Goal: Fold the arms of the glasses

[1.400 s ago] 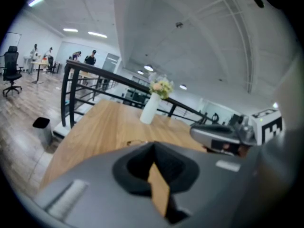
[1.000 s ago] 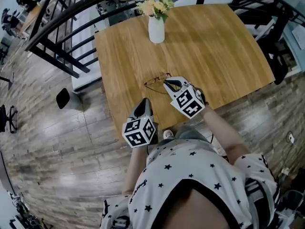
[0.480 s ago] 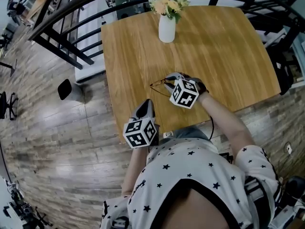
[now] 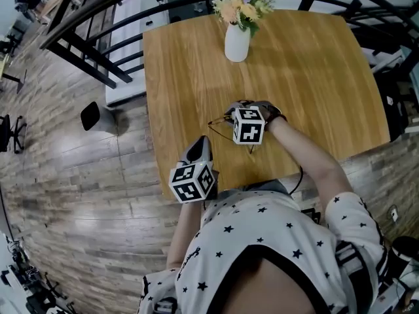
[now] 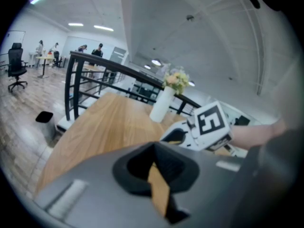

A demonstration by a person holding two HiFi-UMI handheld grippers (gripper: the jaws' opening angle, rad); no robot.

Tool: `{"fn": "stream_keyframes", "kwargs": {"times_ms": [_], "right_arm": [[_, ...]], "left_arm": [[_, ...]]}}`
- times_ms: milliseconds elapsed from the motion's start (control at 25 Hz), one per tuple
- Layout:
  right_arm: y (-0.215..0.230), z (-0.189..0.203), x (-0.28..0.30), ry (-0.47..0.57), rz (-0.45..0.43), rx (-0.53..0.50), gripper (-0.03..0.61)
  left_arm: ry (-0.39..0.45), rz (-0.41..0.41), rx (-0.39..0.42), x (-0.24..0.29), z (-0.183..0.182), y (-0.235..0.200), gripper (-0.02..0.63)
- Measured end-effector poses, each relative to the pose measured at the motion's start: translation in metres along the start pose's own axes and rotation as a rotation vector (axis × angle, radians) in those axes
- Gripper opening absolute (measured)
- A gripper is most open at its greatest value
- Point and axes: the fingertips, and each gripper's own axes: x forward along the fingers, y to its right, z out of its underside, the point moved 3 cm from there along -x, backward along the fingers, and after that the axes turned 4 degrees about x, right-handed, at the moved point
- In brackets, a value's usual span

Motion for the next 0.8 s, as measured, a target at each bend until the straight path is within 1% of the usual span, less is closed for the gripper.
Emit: {"fn": "stream_keyframes", "kwargs": {"times_ms": [200,320,400,640,800], "right_arm": [[0.001,0.001,0.013,-0.046,-0.078,-0.062,0.021],[0.002,0.000,0.016,-0.056,-0.102,-0.089,0.021],[0.003,0.000,0.016,-0.052,-0.113,-0.088,0.021],[0.004,-0.002,0.017,-0.040,-0.105,-0.099,0.023],[0.002,-0.001,0.015,-0.029,-0.069,-0.076,0.023]], "left_arm": [[0.002,-0.021,-0.011,0.005,-0.002,-0.005,0.009],[0.000,-0.035,-0.019,0.007,-0.001,-0.007,0.009],[-0.005,-0.040,-0.023,0.008,-0.001,-0.007,0.009],[-0.011,-0.036,-0.023,0.011,-0.001,-0.007,0.009],[-0.005,-0.023,-0.017,0.009,-0.001,-0.003,0.009]]}}
